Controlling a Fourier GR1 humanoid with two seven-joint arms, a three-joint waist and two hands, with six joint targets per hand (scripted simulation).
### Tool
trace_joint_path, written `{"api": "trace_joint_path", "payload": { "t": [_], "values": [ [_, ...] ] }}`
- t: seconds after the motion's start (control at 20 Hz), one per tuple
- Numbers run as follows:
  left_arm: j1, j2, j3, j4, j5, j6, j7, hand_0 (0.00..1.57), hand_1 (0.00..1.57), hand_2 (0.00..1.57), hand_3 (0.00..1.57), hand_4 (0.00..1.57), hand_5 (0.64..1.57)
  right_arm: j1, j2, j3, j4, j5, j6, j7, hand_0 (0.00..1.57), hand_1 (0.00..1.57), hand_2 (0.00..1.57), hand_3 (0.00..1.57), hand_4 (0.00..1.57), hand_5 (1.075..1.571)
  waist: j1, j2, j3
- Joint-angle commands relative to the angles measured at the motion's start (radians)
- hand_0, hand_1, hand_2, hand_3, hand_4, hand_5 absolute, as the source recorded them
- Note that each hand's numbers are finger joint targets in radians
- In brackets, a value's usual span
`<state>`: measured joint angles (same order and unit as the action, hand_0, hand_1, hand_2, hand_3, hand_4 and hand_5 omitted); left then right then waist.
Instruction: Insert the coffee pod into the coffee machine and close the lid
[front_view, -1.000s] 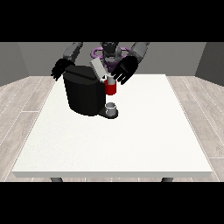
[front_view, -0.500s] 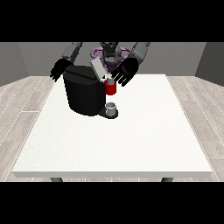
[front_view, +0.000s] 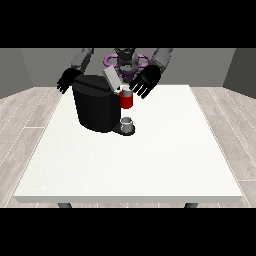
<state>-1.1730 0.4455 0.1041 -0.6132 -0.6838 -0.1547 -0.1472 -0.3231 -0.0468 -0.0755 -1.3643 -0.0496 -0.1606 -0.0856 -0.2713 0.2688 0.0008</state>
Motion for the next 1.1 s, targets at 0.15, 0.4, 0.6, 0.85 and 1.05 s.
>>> {"api": "trace_joint_path", "payload": {
  "t": [0.15, 0.4, 0.6, 0.85, 1.05],
  "values": [
    [0.041, -0.021, -0.039, -0.01, -0.032, -0.008, -0.048, 0.91, 0.91, 1.02, 0.86, 0.36, 1.571, 0.021, 0.009, 0.007, 0.026, 0.016, -0.013, -0.013, 0.0, 0.0, 0.0, 0.0, 0.46, 1.571, 0.031, -0.018, -0.0006],
    [-0.033, 0.004, -0.059, 0.014, -0.071, -0.058, 0.015, 0.0, 0.0, 0.0, 0.0, 0.0, 1.571, -0.045, 0.009, 0.008, 0.025, 0.024, -0.037, 0.032, 0.0, 0.0, 0.0, 0.0, 0.44, 1.571, -0.001, 0.006, -0.0004],
    [0.019, -0.02, -0.06, 0.014, -0.079, -0.04, 0.01, 0.0, 0.0, 0.0, 0.0, 0.0, 1.571, 0.029, 0.014, 0.031, 0.009, 0.025, -0.012, 0.016, 0.0, 0.0, 0.0, 0.0, 0.35, 1.571, -0.007, -0.04, -0.0005],
    [0.021, -0.027, -0.06, -0.011, -0.078, -0.068, 0.006, 0.0, 0.0, 0.0, 0.0, 0.0, 1.571, 0.024, 0.014, -0.01, 0.057, 0.008, -0.029, -0.019, 0.0, 0.0, 0.0, 0.0, 0.38, 1.571, 0.036, -0.067, -0.0003],
    [0.042, -0.025, -0.042, -0.003, -0.074, -0.054, 0.0, 0.0, 0.0, 0.0, 0.0, 0.0, 1.571, 0.072, 0.023, 0.03, 0.019, 0.021, -0.017, 0.004, 0.0, 0.0, 0.0, 0.0, 0.36, 1.571, 0.013, -0.095, -0.0007]
  ]
}}
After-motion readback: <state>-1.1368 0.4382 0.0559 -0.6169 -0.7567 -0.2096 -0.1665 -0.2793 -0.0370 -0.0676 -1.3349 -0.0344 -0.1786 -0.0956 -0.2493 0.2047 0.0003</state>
